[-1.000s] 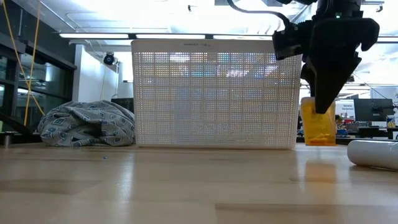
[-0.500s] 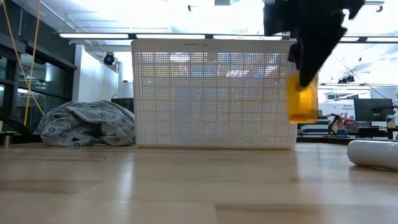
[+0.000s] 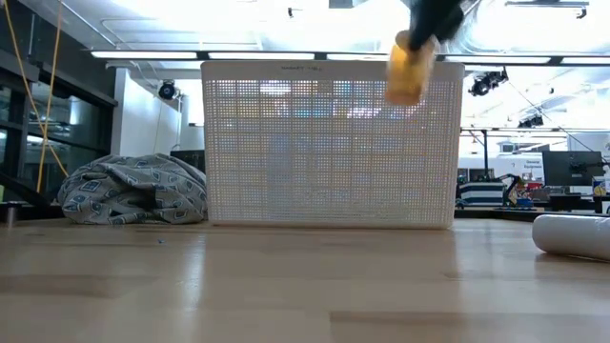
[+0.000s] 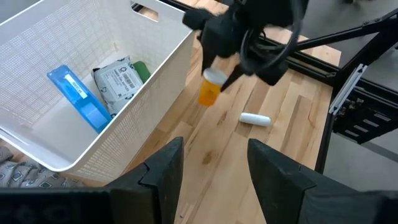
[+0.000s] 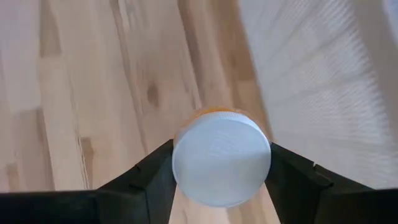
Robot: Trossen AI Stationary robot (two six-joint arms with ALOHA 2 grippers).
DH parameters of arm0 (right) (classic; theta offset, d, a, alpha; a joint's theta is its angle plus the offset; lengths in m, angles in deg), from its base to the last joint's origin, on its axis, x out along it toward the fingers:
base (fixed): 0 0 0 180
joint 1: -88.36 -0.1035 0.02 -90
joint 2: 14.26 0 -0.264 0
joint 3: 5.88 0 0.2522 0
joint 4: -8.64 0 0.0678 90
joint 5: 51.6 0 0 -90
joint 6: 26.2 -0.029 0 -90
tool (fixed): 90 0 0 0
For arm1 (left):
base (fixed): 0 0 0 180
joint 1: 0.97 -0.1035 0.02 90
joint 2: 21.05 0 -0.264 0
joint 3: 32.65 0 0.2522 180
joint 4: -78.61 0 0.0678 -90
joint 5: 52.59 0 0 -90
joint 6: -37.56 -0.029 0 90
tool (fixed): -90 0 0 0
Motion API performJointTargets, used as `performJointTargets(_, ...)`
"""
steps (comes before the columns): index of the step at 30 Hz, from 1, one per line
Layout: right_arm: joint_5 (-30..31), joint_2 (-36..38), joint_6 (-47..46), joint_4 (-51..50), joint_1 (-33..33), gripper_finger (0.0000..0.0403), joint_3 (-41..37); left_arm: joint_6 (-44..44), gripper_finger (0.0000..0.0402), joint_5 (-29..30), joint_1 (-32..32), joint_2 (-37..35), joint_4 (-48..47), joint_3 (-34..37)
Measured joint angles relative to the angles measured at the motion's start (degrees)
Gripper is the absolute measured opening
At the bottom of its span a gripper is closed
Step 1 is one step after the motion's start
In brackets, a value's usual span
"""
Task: Pick & place medical supplies in basket/bin
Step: Put the orange pill bottle into the white bin
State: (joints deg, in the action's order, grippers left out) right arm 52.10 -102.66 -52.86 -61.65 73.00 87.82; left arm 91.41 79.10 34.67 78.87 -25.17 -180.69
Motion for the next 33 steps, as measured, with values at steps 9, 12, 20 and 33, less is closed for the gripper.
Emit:
performJointTargets(9, 6.3, 0.0, 6.7, -4.2, 2.9, 0.0214, 11.9, 0.1, 0.0211, 0.0, 0.0, 0.0, 0.0, 0.0)
performJointTargets(12, 8.3, 0.0, 9.1, -5.8, 5.3, 0.021, 15.5, 0.4, 0.0211, 0.0, 0.0, 0.0, 0.0, 0.0)
performJointTargets(20, 9.9, 0.0, 15.6, -6.4, 14.0, 0.0212, 21.5, 0.4, 0.0211, 0.0, 0.0, 0.0, 0.0, 0.0)
performJointTargets(33, 6.0, -0.1, 18.5, -7.5, 29.1, 0.0209, 21.6, -0.7, 0.0211, -0.1, 0.0, 0.0, 0.0, 0.0)
